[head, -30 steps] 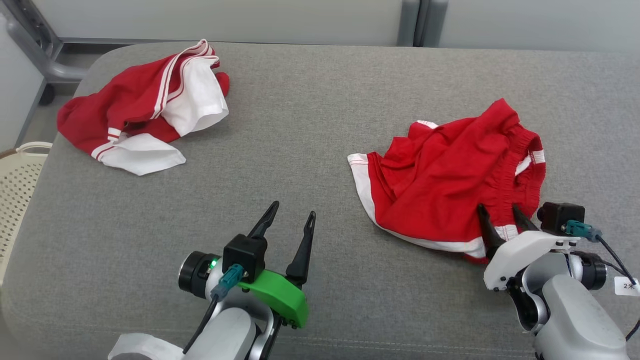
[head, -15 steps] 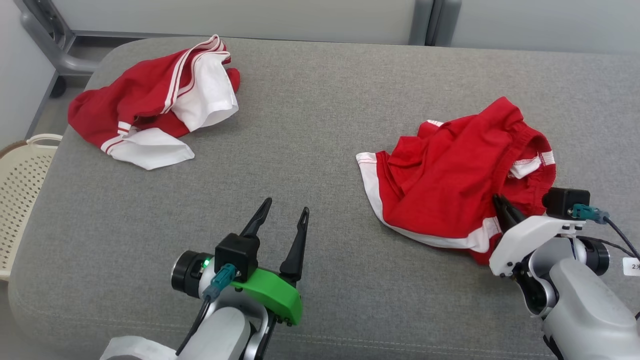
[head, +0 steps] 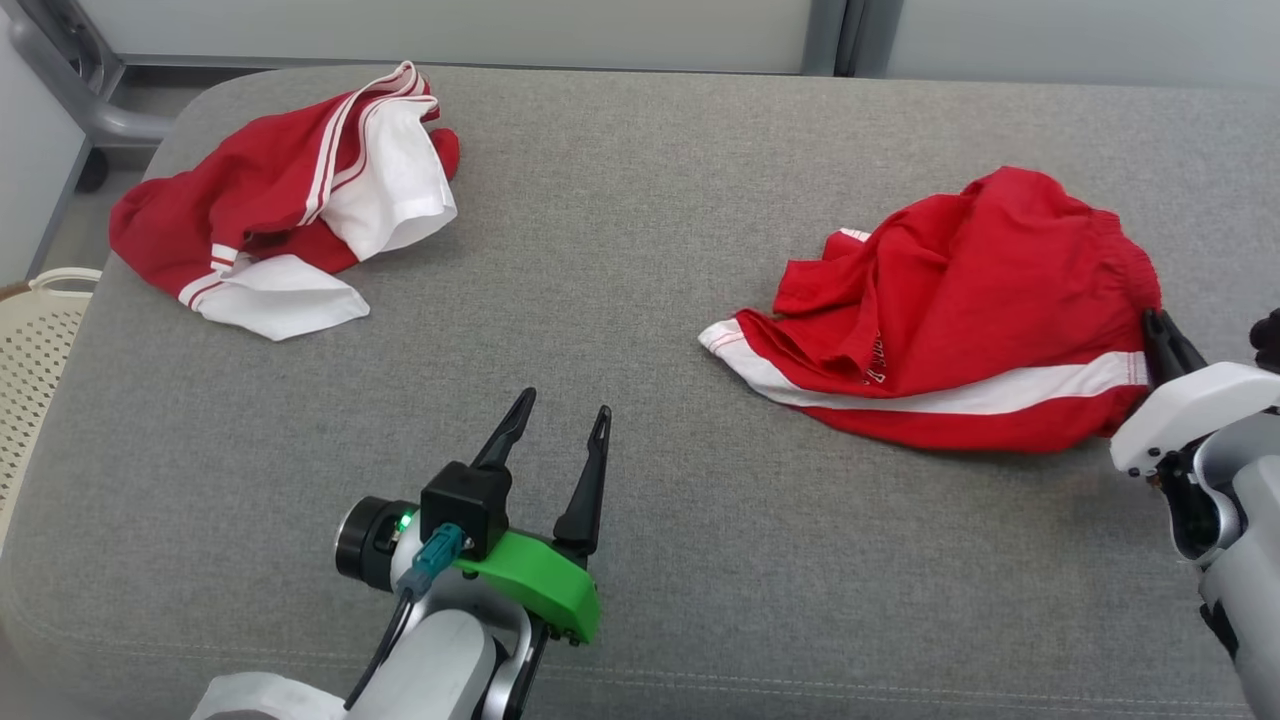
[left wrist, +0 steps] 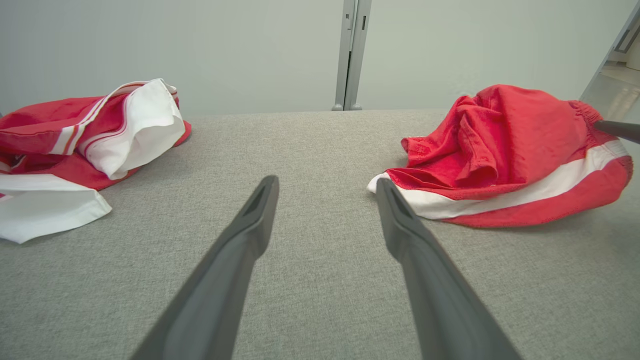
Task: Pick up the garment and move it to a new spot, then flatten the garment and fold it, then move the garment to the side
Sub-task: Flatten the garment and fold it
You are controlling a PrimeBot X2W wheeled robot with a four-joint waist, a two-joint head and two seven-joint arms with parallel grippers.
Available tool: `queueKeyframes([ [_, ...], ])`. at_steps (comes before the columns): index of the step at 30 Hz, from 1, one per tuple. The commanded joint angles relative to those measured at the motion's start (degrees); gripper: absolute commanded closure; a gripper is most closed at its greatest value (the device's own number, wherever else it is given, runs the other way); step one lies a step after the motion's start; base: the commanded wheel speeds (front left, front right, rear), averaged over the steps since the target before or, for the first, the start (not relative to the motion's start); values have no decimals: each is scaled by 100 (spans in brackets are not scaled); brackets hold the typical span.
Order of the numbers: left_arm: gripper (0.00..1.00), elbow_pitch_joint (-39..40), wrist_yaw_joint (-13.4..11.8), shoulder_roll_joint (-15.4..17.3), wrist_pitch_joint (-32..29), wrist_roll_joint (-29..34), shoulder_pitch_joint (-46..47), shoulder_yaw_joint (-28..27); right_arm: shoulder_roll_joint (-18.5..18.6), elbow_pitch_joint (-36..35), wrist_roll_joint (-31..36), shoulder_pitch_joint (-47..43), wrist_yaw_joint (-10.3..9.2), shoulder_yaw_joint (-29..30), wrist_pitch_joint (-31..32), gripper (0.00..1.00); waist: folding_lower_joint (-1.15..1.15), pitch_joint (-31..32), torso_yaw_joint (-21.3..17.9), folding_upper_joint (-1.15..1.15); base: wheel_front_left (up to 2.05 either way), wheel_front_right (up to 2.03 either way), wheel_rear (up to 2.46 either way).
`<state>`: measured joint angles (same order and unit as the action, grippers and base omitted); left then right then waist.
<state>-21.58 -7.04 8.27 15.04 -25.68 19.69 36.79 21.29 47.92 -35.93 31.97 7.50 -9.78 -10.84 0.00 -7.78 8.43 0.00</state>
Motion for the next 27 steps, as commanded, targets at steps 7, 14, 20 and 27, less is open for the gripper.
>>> queueKeyframes([
  [7, 0, 28, -1, 39, 17, -62, 9, -40, 310, 333, -155, 66, -2, 211, -14, 100, 0, -79, -49, 0, 0, 0, 0],
  [14, 0, -87, 184, -56, -72, -8, 243, 151, 260, 477, -164, 156, -2, 158, -43, 89, 0, -198, -254, 0, 0, 0, 0],
  [20, 0, -611, 525, -227, -295, 20, 753, 425, 104, 392, -109, 292, -2, -43, -137, 0, 0, -315, -703, 0, 0, 0, 0],
  [27, 0, -1582, 798, -357, -420, 28, 1458, 561, 102, 47, -40, 297, -2, -336, -240, 0, 0, -478, -1469, 0, 0, 0, 0],
])
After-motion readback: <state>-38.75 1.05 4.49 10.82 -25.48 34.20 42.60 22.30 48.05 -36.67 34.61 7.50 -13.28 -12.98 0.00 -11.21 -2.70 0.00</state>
